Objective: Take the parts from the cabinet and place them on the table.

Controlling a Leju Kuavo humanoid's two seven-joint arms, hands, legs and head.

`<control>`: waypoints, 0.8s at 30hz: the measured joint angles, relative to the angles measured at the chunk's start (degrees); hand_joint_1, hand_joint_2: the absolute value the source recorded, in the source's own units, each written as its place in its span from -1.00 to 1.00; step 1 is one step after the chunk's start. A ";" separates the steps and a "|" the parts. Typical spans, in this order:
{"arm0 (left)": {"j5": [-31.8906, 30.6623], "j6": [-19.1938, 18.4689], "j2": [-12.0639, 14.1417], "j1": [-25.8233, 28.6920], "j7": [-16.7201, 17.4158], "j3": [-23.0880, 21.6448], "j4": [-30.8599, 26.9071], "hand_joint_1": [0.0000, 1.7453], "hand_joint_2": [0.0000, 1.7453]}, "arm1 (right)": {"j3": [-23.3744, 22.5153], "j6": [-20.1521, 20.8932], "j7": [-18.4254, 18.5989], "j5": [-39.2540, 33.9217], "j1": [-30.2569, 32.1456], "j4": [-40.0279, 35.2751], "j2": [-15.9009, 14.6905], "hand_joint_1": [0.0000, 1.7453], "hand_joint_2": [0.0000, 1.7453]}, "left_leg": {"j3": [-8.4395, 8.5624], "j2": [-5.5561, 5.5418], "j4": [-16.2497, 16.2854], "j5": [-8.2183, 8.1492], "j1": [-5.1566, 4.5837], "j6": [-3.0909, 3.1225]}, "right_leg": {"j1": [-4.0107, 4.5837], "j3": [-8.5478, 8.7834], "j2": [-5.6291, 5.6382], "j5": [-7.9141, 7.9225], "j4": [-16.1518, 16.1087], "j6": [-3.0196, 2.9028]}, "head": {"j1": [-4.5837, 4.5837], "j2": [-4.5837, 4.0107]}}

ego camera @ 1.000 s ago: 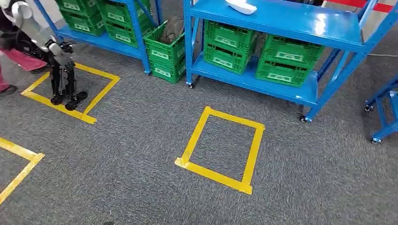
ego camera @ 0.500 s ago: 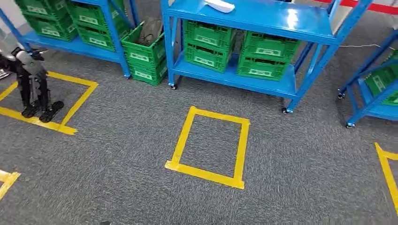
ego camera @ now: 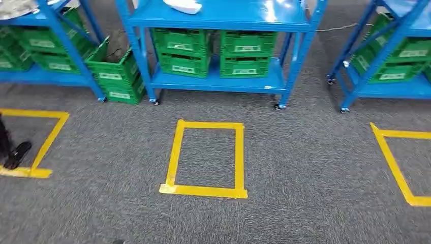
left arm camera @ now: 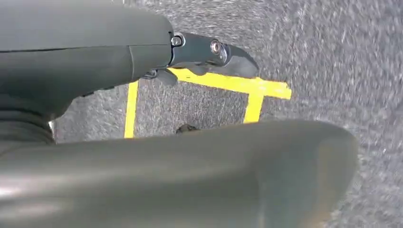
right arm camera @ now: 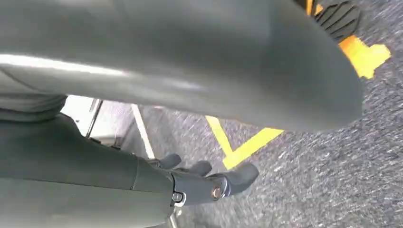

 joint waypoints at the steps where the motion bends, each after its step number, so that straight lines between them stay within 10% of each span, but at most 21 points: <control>1: 0.13 -0.08 0.02 0.08 -0.02 0.00 0.04 -1.00 -1.00 | 0.00 0.00 0.00 0.00 0.02 0.00 0.02 -1.00 -1.00 | -0.83 -0.08 0.57 0.48 0.00 0.05 | 0.00 0.06 0.75 -0.06 0.05 0.02 | -0.07 0.00; 4: 0.53 -0.48 0.15 -0.12 -0.13 0.02 0.04 -1.00 -1.00 | 0.00 0.00 0.02 -0.13 0.19 0.00 0.02 -1.00 -1.00 | 3.09 -1.28 -11.60 9.41 0.18 0.31 | -0.15 0.37 3.70 -0.51 0.60 0.68 | -1.03 0.00; 6: 0.68 -0.57 0.24 -0.10 -0.09 0.00 0.09 -1.00 -1.00 | 0.00 0.00 0.11 -0.17 0.15 0.00 0.02 -1.00 -1.00 | 4.80 -6.76 -16.24 9.39 0.70 0.38 | 0.01 -0.32 4.78 -1.02 1.44 1.45 | -1.23 0.00; 10: 0.92 -0.61 -0.02 -0.21 -0.07 0.02 0.07 -1.00 -1.00 | 0.00 0.00 0.20 -0.20 0.34 0.02 -0.04 -1.00 -1.00 | 5.95 -3.71 -16.72 9.85 0.41 1.68 | -0.76 -1.91 7.80 -0.67 1.15 3.22 | -1.05 0.00; 12: 1.20 -1.05 0.04 -0.34 -0.07 0.04 0.04 -1.00 -1.00 | 0.02 -0.02 0.26 -0.20 0.32 0.02 -0.02 -1.00 -1.00 | 6.33 -2.55 -17.23 9.96 0.42 2.36 | -0.39 -3.42 -0.02 -3.08 5.23 3.52 | 0.02 0.00; 13: 1.38 -1.33 0.11 -0.16 -0.02 0.04 0.04 -1.00 -1.00 | 0.02 -0.07 0.35 -0.20 0.06 0.02 -0.02 -1.00 -1.00 | 6.32 -1.81 -17.23 9.88 0.30 2.50 | -0.58 -5.64 -1.45 -5.42 9.51 3.78 | 0.39 0.00; 16: 1.68 -1.77 0.13 0.02 0.15 0.04 0.07 -1.00 -1.00 | 0.04 -0.02 0.39 -0.17 0.05 0.00 0.00 -1.00 -1.00 | 6.33 -0.11 -17.20 9.42 0.10 2.66 | -1.00 -10.47 -1.97 -8.63 19.01 4.26 | 0.70 0.00; 20: 1.60 -1.49 0.04 -0.08 0.20 0.04 0.07 -1.00 -1.00 | 0.06 0.00 0.52 -0.19 0.34 0.02 -0.04 -1.00 -1.00 | 7.54 0.86 -17.24 8.53 0.01 2.31 | -0.79 -2.36 -2.30 -0.20 3.60 3.37 | 1.44 0.00; 24: 1.49 -1.25 0.00 -0.24 0.46 0.04 0.07 -1.00 -1.00 | 0.06 0.02 0.57 -0.20 0.14 0.00 -0.11 -1.00 -1.00 | 7.79 1.36 -17.82 7.55 0.02 0.91 | 0.03 -0.91 -2.54 -2.26 1.29 2.00 | 1.33 0.00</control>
